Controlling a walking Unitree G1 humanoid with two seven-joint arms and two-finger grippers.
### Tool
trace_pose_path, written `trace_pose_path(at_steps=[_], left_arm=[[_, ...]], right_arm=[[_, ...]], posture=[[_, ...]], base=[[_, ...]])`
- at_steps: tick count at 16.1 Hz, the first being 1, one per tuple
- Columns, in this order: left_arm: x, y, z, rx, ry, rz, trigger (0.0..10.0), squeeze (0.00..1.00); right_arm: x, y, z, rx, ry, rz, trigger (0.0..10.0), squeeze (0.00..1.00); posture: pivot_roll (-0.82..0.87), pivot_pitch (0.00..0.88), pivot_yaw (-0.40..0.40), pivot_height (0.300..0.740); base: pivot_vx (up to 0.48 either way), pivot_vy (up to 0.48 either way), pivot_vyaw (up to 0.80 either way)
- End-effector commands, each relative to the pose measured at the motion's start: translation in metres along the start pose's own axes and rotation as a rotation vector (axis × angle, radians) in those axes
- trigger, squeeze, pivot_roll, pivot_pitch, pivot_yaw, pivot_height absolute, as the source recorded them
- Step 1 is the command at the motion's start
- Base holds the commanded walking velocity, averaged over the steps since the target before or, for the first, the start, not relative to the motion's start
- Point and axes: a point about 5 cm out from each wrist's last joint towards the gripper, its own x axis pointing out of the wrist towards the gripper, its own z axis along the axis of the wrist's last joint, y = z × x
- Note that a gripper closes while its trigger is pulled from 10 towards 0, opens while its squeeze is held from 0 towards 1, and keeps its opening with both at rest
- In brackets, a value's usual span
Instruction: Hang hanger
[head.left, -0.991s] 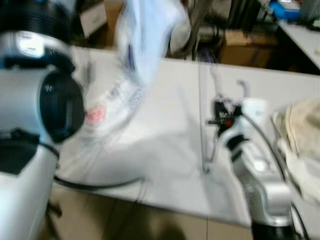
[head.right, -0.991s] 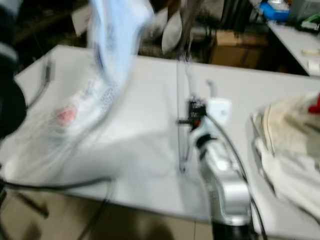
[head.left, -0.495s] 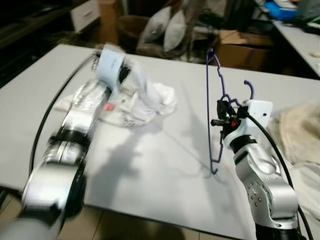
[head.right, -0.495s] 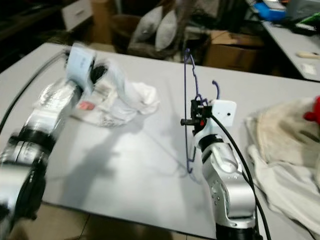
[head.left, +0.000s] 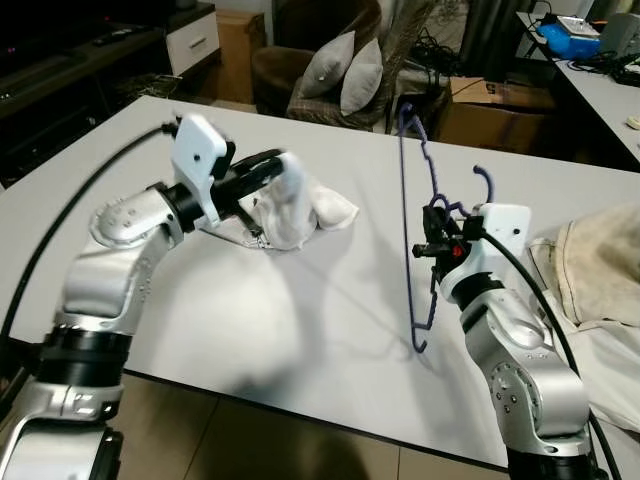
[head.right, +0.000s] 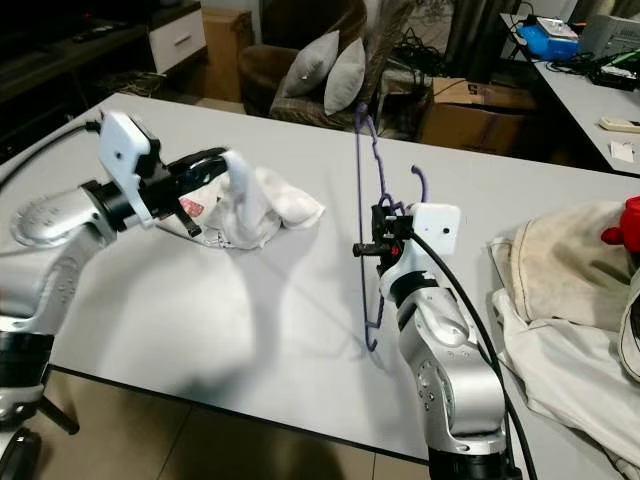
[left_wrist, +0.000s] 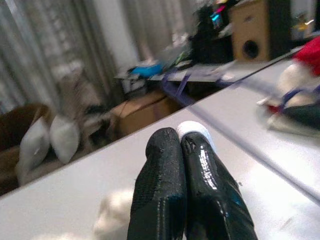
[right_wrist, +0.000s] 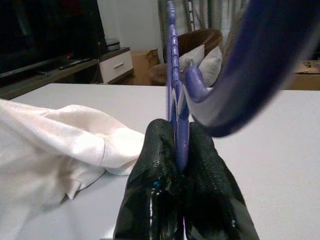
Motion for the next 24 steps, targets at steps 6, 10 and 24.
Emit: trace_pose_path(at_steps=[6,10,24], left_arm=[[-0.029,-0.031,-0.063,0.214,0.464,-0.227,10.0,0.0],[-0.04,-0.023,-0.026,0.007,0.327,-0.277,10.0,1.0],[-0.022,-0.037,-0.041,-0.117,0.164,0.53,10.0,0.0]], right_arm=[[-0.003,-0.004,0.001,-0.004,-0.003,-0.009,10.0,0.0],[-0.005,-0.005,0.0,-0.015,0.007,-0.002,10.0,0.0],[-0.018,-0.005,0.001,-0.043,0.017,-0.021,10.0,0.0]], posture=[[0.1,0.0,-0.016,0.74],[0.1,0.0,-0.024,0.74],[0.07,0.0,-0.017,0.74]], base=[[0.0,0.0,0.0],[0.0,0.0,0.0],[0.0,0.0,0.0]])
